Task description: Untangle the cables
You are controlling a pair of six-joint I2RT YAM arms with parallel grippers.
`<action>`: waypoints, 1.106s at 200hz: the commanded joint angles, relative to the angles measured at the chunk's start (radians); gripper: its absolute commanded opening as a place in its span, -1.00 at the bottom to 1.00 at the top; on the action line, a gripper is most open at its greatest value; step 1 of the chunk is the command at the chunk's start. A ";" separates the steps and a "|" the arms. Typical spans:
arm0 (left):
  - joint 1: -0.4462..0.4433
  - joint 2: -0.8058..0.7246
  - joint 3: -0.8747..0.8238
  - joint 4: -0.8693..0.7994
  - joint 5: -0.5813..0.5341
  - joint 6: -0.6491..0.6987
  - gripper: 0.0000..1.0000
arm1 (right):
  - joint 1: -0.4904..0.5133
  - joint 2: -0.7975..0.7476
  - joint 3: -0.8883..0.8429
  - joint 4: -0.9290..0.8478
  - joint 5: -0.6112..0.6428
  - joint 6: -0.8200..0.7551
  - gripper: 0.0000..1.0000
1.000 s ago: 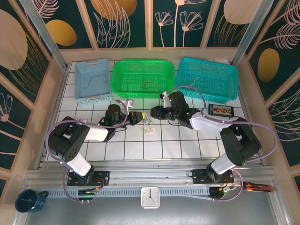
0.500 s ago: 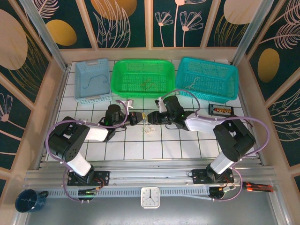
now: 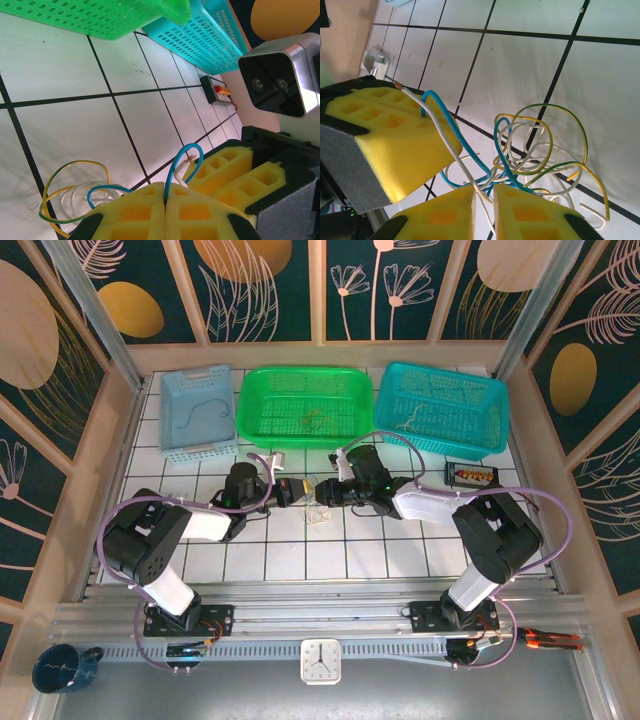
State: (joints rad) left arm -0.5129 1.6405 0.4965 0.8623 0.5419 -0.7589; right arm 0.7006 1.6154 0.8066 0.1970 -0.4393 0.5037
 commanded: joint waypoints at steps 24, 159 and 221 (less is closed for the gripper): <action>-0.004 -0.006 0.014 0.019 0.003 0.019 -1.00 | 0.008 -0.004 0.018 0.012 0.001 -0.011 -0.95; -0.001 0.045 -0.002 -0.009 -0.101 -0.021 -1.00 | -0.002 -0.236 0.053 -0.077 0.073 -0.024 -1.00; 0.009 -0.006 -0.049 -0.006 -0.122 0.012 -0.59 | -0.007 -0.296 0.117 -0.044 0.095 -0.008 -1.00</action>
State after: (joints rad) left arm -0.5125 1.6749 0.4782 0.8490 0.4339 -0.7792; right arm 0.6994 1.3457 0.8902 0.1291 -0.3748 0.4969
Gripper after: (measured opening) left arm 0.117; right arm 0.048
